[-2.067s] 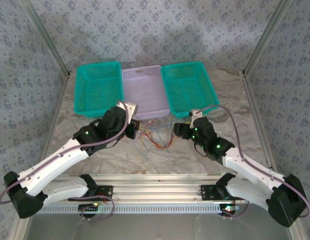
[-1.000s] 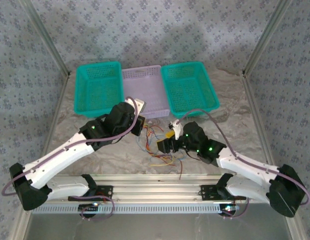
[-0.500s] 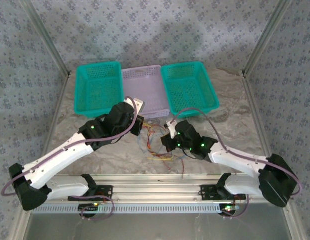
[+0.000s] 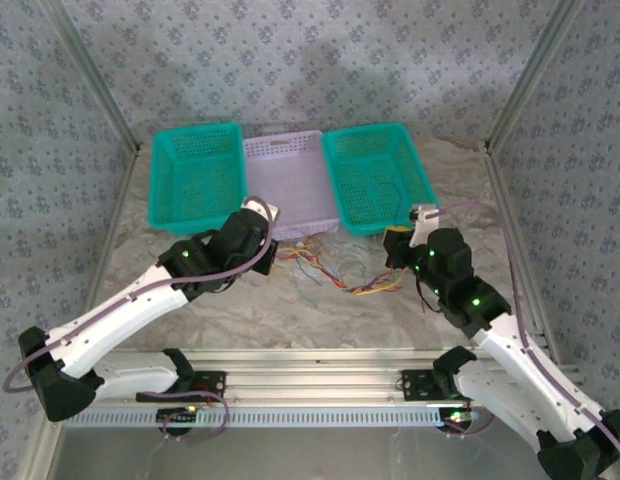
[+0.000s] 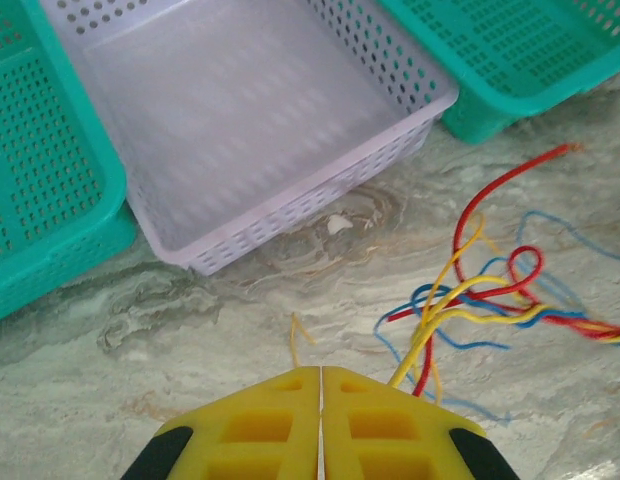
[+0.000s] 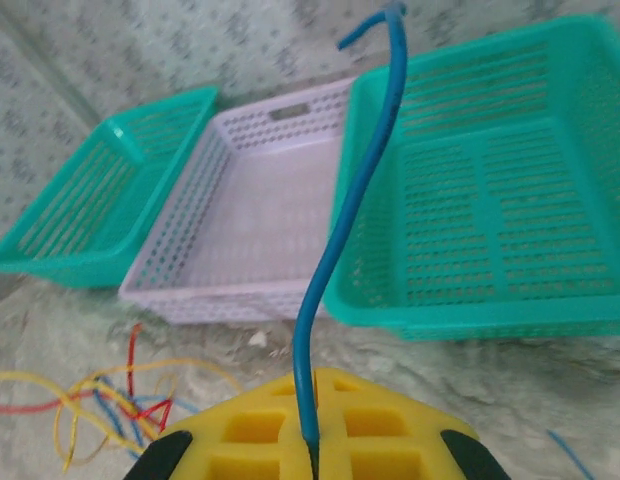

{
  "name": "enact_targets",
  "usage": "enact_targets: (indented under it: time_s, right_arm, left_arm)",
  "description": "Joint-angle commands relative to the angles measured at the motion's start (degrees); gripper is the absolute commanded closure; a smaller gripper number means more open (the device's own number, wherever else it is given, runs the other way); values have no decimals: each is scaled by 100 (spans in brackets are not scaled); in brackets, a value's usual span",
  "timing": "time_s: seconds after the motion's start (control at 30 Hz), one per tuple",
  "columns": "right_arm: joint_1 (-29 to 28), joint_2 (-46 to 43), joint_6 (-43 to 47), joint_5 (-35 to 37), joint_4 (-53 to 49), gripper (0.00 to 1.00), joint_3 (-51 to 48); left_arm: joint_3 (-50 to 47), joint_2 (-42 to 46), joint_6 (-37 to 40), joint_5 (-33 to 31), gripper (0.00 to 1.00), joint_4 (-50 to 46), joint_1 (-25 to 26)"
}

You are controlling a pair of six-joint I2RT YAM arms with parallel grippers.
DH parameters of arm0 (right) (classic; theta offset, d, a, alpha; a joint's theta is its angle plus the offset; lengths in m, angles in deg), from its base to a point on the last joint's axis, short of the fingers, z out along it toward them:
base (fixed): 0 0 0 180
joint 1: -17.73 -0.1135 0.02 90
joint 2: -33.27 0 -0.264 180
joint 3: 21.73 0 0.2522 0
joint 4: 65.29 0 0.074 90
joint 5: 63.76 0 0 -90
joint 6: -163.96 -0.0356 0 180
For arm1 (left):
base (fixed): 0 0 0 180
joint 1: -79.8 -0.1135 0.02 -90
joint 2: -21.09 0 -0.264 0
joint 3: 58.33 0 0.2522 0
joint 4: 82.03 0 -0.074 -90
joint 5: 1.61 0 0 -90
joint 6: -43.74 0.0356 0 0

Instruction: Untangle the cables

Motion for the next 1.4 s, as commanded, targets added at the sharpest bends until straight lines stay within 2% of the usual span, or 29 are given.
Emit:
enact_targets:
  time_s: [0.0,0.13,0.43,0.7,0.9,1.07,1.27,1.3,1.37]
  right_arm:
    - [203,-234,-209,756,-538,100,422]
    - [347,-405,-210,1487,-865,100,706]
    - [665,-504,-304,2560,-1353,100,1145]
    - [894,-741,-516,2820,-1382,100,1092]
    - [1020,-862,-651,2949,-1421,100,1019]
    - [1078,-813,-782,2401,-1204,100,883]
    - [1084,-582,-751,1564,-742,100,867]
    - [1079,-548,-700,1239,-537,100,834]
    - [1079,-469,-762,791,-313,100,816]
  left_arm:
    - [20,-104,-68,-255,100,-471,-75]
    - [85,-182,-101,-349,100,-711,-162]
    - [271,-368,-151,-327,100,-1315,-592]
    - [234,-401,-98,-225,100,-1704,-893]
    - [87,-272,7,89,100,-1787,-1270]
    - [-69,-37,-91,1359,100,-1388,-1766]
    - [-4,-385,-372,1972,100,-1166,-1799]
    - [-34,-448,-437,2074,99,-1094,-1796]
    - [-94,-507,-547,2238,86,-939,-1802]
